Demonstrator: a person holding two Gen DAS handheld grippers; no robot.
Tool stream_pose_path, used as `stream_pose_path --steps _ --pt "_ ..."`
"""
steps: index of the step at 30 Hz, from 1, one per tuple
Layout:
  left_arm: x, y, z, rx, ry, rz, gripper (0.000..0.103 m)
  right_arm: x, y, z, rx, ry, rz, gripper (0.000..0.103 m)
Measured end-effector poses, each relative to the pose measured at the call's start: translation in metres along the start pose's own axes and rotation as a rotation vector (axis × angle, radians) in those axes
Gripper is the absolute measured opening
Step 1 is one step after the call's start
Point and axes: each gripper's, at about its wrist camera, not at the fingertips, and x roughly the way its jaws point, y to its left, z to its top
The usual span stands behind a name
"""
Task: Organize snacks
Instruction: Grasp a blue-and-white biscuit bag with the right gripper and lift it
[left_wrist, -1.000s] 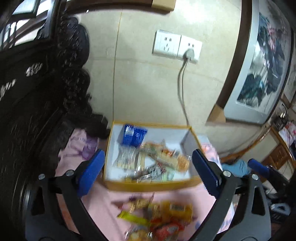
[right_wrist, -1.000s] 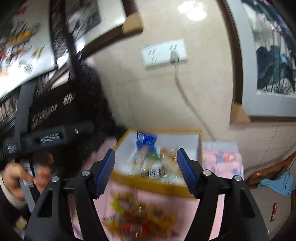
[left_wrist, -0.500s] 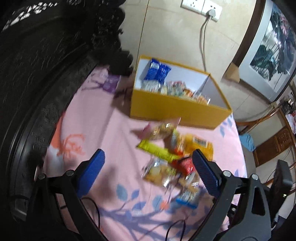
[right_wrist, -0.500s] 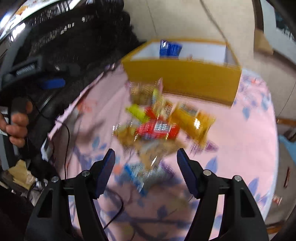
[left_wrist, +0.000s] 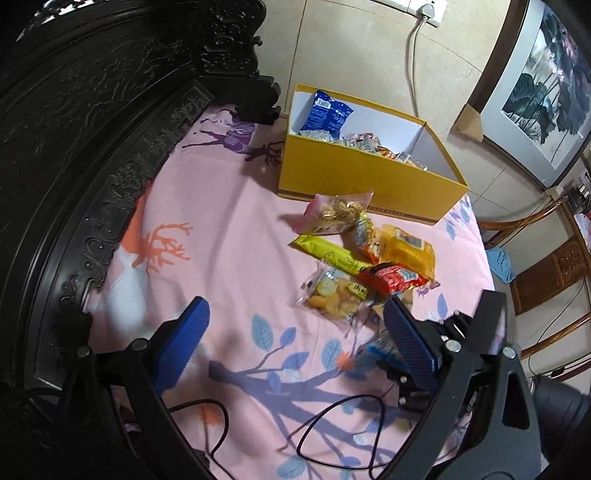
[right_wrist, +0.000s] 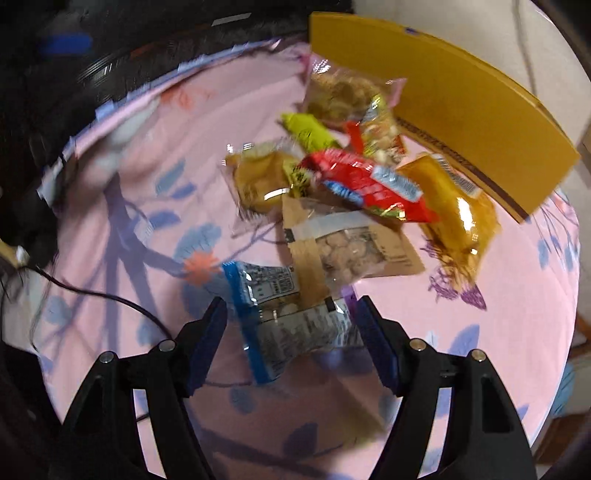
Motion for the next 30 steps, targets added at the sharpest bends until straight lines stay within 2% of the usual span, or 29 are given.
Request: stream_pose_path --steps 3,4,6,7,10,12,14,21,25,30 --pt "-0.003 0.007 -0.003 -0.015 0.007 0.004 0.097 0.002 0.002 -0.001 -0.013 -0.017 -0.011 0.073" --pt "-0.003 0.008 -0.003 -0.019 0.009 0.007 0.097 0.001 0.003 -0.002 -0.014 -0.020 -0.020 0.070" --pt "-0.003 0.011 -0.004 -0.024 0.011 0.013 0.097 -0.002 0.002 -0.003 -0.001 -0.023 -0.024 0.060" --pt "-0.003 0.012 -0.003 -0.025 0.013 0.013 0.097 -0.005 0.000 -0.005 0.010 -0.022 -0.030 0.050" --pt "0.000 0.010 -0.002 -0.020 0.012 0.009 0.097 -0.013 -0.004 -0.013 0.044 -0.016 -0.042 0.037" --pt "0.003 0.007 -0.002 -0.009 0.015 0.005 0.097 -0.021 -0.005 -0.019 0.078 -0.015 -0.039 0.034" --pt "0.008 0.003 -0.001 0.005 0.023 -0.001 0.097 -0.033 -0.006 -0.028 0.126 -0.017 -0.037 0.018" --pt "0.049 -0.023 -0.008 0.116 0.087 -0.010 0.097 -0.080 -0.010 -0.060 0.289 -0.079 -0.079 0.018" --pt "0.079 -0.040 -0.011 0.190 0.104 -0.001 0.097 -0.105 -0.017 -0.075 0.429 -0.124 -0.078 0.018" --pt "0.126 -0.056 -0.016 0.304 0.141 0.019 0.097 -0.127 -0.021 -0.086 0.505 -0.153 -0.099 0.018"
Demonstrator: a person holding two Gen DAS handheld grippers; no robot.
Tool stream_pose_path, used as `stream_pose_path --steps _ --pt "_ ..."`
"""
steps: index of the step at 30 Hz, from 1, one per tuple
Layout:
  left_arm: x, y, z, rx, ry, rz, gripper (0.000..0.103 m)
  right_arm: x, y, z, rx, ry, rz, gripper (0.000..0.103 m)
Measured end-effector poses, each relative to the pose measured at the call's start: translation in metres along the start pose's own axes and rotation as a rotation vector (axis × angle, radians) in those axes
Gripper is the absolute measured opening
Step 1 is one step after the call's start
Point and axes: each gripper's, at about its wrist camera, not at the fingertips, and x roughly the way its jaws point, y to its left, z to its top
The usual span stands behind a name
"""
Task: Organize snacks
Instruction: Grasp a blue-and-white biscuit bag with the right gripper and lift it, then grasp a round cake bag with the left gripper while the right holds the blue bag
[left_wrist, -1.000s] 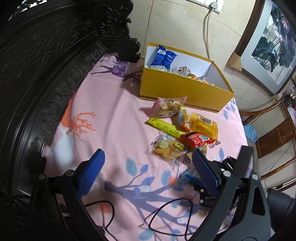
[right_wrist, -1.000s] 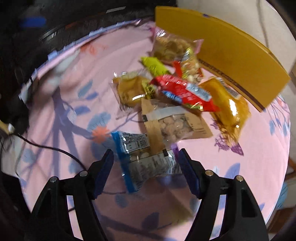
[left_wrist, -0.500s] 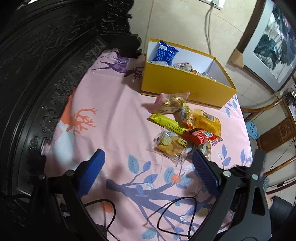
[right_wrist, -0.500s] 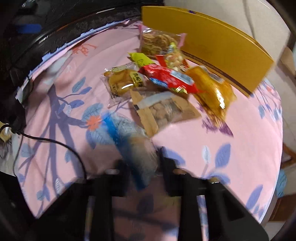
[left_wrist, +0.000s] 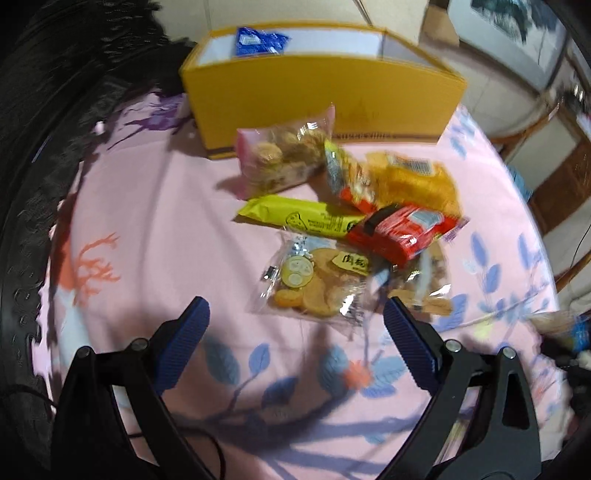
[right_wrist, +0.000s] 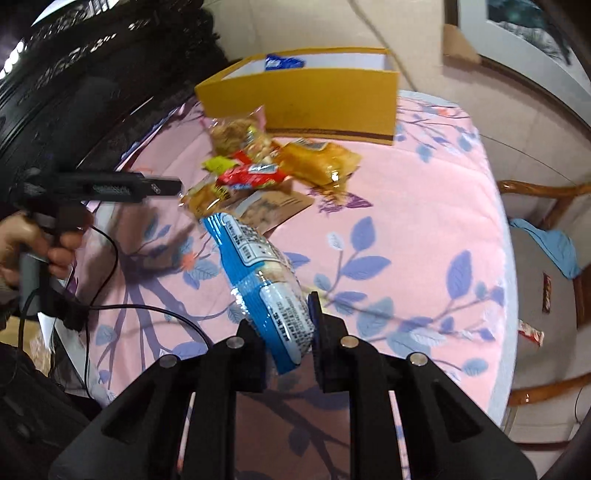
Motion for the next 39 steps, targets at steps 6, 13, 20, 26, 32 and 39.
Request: stream_pose_path --steps 6,13,20,26,32,39 --pt "0.043 -0.003 0.008 0.030 0.065 -0.015 0.097 -0.015 -0.004 -0.004 0.049 -0.026 -0.029 0.018" --pt "0.067 0.000 0.011 -0.015 0.082 -0.092 0.101 -0.021 -0.007 -0.004 0.085 -0.035 -0.052 0.018" --pt "0.052 0.003 0.003 -0.014 0.013 -0.162 0.056 -0.020 0.000 0.003 0.076 -0.051 -0.044 0.018" --pt "0.029 0.010 -0.008 -0.061 -0.011 -0.177 0.043 -0.021 0.007 0.014 0.043 -0.076 -0.021 0.018" --pt "0.002 0.018 -0.014 -0.080 -0.050 -0.225 0.029 -0.020 0.009 0.023 0.041 -0.088 0.005 0.018" --pt "0.033 0.020 -0.021 -0.123 0.059 -0.236 0.061 -0.018 0.017 0.023 0.031 -0.076 0.013 0.018"
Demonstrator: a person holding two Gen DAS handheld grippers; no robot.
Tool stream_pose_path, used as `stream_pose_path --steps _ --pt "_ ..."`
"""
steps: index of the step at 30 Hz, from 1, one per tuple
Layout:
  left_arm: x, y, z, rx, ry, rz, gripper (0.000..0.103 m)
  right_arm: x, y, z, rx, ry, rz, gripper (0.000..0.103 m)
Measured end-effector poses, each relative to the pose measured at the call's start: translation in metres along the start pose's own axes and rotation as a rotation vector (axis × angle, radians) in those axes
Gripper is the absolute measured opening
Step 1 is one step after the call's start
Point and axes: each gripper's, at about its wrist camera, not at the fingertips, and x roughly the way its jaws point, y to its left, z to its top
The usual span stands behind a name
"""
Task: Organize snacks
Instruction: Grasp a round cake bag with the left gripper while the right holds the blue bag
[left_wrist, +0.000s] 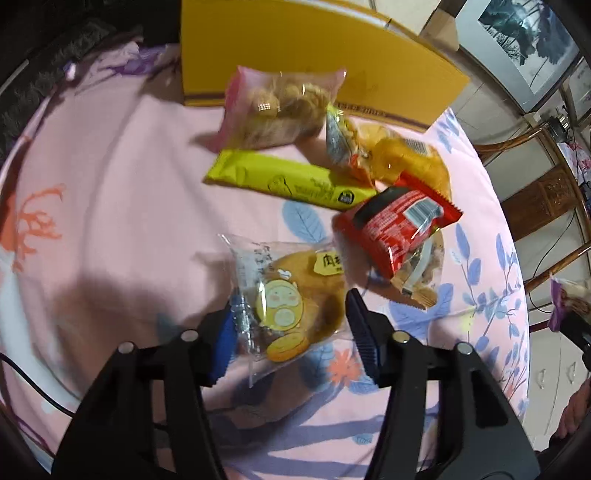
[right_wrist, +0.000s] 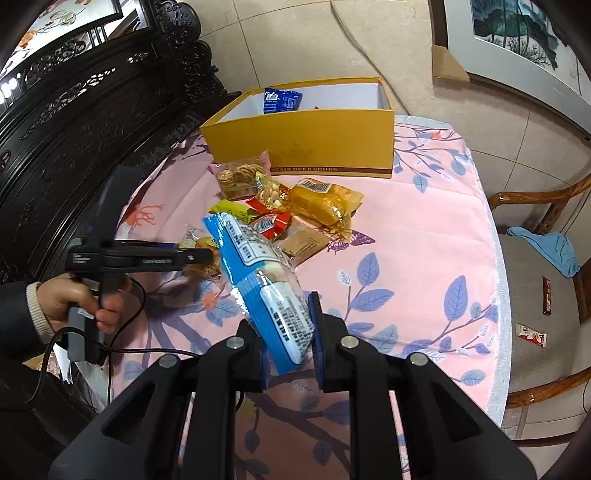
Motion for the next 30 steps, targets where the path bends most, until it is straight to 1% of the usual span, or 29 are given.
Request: stream_pose_path --steps 2,3,5,7,9,10,11,12,14,16,18,24,26,30 --pt "0.011 0.000 0.002 -0.026 0.024 -0.025 0.071 -0.002 -0.001 -0.001 0.009 0.000 -0.002 0.018" --pt "0.012 -0.004 0.002 -0.011 0.017 -0.024 0.075 -0.002 -0.001 -0.002 0.012 -0.001 -0.004 0.018" --pt "0.017 -0.015 0.002 0.039 0.037 -0.006 0.091 -0.002 -0.004 -0.003 0.023 0.004 -0.008 0.018" --pt "0.025 -0.030 0.002 0.116 0.059 0.041 0.097 -0.002 -0.005 -0.004 0.033 0.007 -0.012 0.018" --pt "0.028 -0.036 0.000 0.142 0.050 0.079 0.098 -0.003 -0.005 -0.004 0.034 0.003 -0.018 0.018" --pt "0.028 -0.037 -0.001 0.140 0.039 0.085 0.096 -0.004 -0.004 -0.004 0.035 -0.002 -0.021 0.018" --pt "0.027 -0.037 -0.002 0.137 0.027 0.094 0.085 -0.005 -0.004 -0.004 0.036 -0.005 -0.024 0.018" --pt "0.023 -0.035 -0.004 0.143 0.005 0.114 0.080 -0.006 -0.004 -0.004 0.038 -0.008 -0.027 0.018" --pt "0.018 -0.031 -0.005 0.145 -0.002 0.101 0.065 -0.006 -0.005 -0.005 0.046 -0.011 -0.029 0.018" --pt "0.012 -0.025 -0.007 0.151 -0.012 0.098 0.056 -0.006 -0.006 -0.005 0.055 -0.013 -0.030 0.018" --pt "0.001 -0.022 -0.011 0.155 -0.031 0.109 0.055 -0.006 -0.007 -0.005 0.056 -0.016 -0.029 0.018" --pt "-0.049 -0.014 -0.018 0.112 -0.117 0.076 0.055 -0.008 -0.004 0.001 0.039 -0.027 -0.009 0.018" --pt "-0.066 -0.016 -0.013 0.104 -0.150 0.070 0.055 -0.009 -0.002 0.007 0.029 -0.033 -0.001 0.018" --pt "-0.111 -0.022 0.009 0.098 -0.250 0.057 0.055 -0.015 0.002 0.028 -0.017 -0.065 0.018 0.018"
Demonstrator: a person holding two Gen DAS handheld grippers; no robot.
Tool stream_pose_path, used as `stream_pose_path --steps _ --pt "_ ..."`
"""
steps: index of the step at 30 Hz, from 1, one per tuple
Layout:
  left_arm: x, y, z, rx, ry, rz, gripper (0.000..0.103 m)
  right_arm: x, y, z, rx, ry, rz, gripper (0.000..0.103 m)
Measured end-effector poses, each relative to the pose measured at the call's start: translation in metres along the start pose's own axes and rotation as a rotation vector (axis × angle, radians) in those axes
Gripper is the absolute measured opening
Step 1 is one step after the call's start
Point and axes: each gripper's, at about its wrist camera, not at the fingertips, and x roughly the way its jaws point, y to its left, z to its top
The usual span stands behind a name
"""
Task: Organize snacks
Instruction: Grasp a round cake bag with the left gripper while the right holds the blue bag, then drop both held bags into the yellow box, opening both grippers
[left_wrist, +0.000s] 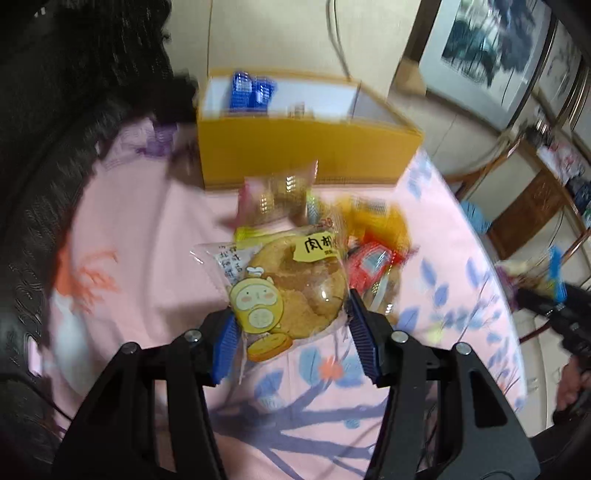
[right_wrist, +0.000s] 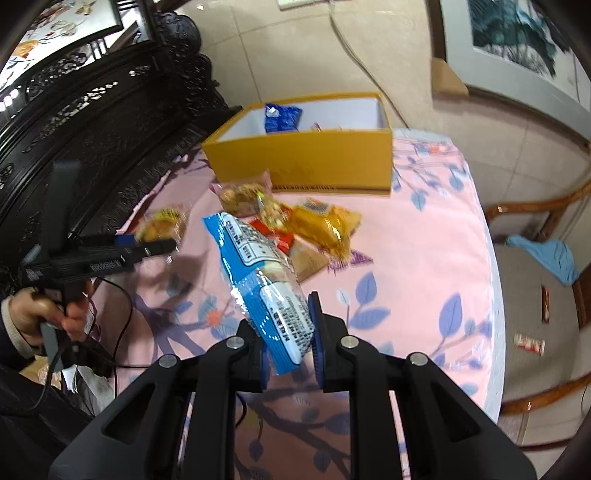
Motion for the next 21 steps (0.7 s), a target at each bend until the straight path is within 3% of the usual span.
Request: stream_pose_path --steps 7,13,16,18,19,20,21 --pt "-0.043 -0.012 0.079 0.027 -0.165 0.008 0.055 -0.013 0.003 0.072 -0.102 -0.140 0.007 0.018" --pt "-0.054 -0.019 0.154 0.015 -0.234 -0.017 0.056 -0.017 -0.005 0.161 -0.151 -0.287 0.015 0.018" --pt "-0.049 -0.023 0.201 0.043 -0.285 0.030 0.059 -0.003 -0.012 0.207 -0.157 -0.337 0.010 0.019" --pt "-0.033 -0.022 0.231 0.033 -0.312 0.053 0.079 0.024 -0.023 0.237 -0.122 -0.302 0.025 0.034" --pt "-0.023 -0.019 0.243 0.014 -0.312 0.073 0.094 0.035 -0.026 0.247 -0.101 -0.283 0.010 0.058" --pt "-0.014 -0.016 0.250 -0.013 -0.302 0.103 0.095 0.049 -0.030 0.258 -0.067 -0.261 -0.041 0.066" --pt "-0.006 -0.014 0.256 -0.045 -0.267 0.126 0.095 0.050 -0.031 0.261 -0.059 -0.253 -0.047 0.066"
